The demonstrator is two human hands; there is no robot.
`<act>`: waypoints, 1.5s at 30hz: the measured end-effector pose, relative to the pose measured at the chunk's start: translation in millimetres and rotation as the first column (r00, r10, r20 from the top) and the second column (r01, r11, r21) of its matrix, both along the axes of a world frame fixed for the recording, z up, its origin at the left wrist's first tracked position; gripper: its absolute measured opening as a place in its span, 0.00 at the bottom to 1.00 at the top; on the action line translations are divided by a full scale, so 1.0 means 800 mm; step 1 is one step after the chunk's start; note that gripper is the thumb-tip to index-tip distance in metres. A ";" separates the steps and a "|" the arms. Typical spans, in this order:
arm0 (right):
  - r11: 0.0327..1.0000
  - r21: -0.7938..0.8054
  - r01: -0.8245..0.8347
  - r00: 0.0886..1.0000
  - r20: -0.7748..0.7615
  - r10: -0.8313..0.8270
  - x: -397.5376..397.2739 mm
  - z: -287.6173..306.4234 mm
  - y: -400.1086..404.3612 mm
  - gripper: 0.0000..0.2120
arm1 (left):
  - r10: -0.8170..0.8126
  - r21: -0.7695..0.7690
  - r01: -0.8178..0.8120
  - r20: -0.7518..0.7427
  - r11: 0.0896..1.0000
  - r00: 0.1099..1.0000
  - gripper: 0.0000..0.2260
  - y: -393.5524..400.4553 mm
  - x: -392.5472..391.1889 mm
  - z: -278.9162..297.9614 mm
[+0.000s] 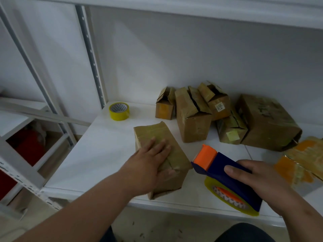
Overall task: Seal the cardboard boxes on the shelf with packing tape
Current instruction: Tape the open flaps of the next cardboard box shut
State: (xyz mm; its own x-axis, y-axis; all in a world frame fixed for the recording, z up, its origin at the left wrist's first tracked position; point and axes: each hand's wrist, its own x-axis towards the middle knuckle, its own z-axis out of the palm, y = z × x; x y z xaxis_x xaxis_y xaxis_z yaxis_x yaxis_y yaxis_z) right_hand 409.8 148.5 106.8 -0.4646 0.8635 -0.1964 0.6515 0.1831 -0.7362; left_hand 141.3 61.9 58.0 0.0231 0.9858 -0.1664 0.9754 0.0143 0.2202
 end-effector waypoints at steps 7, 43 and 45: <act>0.997 0.077 -0.026 0.997 -0.064 0.031 0.000 0.009 -0.009 0.41 | -0.057 -0.097 0.065 0.084 0.993 0.995 0.31 0.005 -0.020 0.019; 0.925 0.125 -0.358 0.916 -0.147 0.374 -0.012 0.059 -0.023 0.33 | 0.274 -0.081 -0.604 0.933 0.792 0.233 0.09 -0.042 0.054 0.096; 0.919 0.152 -0.363 0.917 -0.118 0.382 -0.012 0.066 -0.015 0.29 | 0.253 -0.112 -0.649 0.959 0.752 0.128 0.09 -0.042 0.040 0.105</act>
State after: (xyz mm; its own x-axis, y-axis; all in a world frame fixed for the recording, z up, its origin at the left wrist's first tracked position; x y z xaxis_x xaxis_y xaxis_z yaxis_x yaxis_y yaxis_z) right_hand 400.2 136.8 159.4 -0.7723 0.6352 -0.0064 0.4078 0.4880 -0.7718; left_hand 173.5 27.9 141.7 -0.5125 0.8486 -0.1315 -0.0498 0.1236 0.9911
